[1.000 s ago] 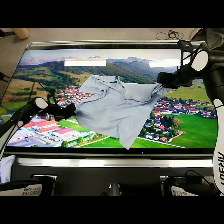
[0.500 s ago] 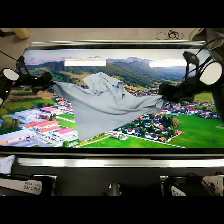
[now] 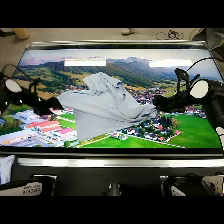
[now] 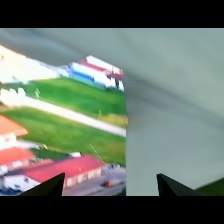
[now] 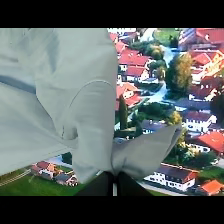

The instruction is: Fold the shirts.

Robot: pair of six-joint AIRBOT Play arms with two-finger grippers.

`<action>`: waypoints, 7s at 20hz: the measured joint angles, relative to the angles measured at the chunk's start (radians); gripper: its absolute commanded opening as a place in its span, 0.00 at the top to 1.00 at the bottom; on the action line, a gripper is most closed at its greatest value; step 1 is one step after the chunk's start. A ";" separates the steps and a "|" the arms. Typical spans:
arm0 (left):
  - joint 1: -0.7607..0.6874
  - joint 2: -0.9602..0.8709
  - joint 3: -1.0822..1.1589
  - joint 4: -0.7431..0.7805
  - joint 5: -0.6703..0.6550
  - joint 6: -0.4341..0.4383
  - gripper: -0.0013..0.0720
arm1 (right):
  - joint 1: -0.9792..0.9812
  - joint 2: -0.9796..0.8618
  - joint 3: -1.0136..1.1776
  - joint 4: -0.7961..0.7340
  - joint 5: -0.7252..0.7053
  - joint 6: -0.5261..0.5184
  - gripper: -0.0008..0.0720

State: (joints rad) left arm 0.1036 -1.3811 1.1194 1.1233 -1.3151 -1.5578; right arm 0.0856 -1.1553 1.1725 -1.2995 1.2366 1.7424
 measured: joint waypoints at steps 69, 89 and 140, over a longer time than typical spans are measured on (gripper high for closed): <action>0.103 0.063 -0.331 -0.014 0.103 0.134 0.17 | -0.259 -0.306 0.057 -0.006 0.246 -0.174 0.45; 0.036 0.248 -0.100 -0.109 0.208 0.160 0.95 | -0.215 -0.212 -0.105 0.198 -0.105 -0.365 0.97; 0.145 0.159 -0.400 -0.026 0.041 0.115 0.27 | -0.344 -0.294 0.066 0.063 0.206 -0.215 0.36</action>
State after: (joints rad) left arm 0.2485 -1.2221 0.7197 1.0973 -1.2739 -1.4425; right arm -0.2588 -1.4494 1.2381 -1.2366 1.4425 1.5276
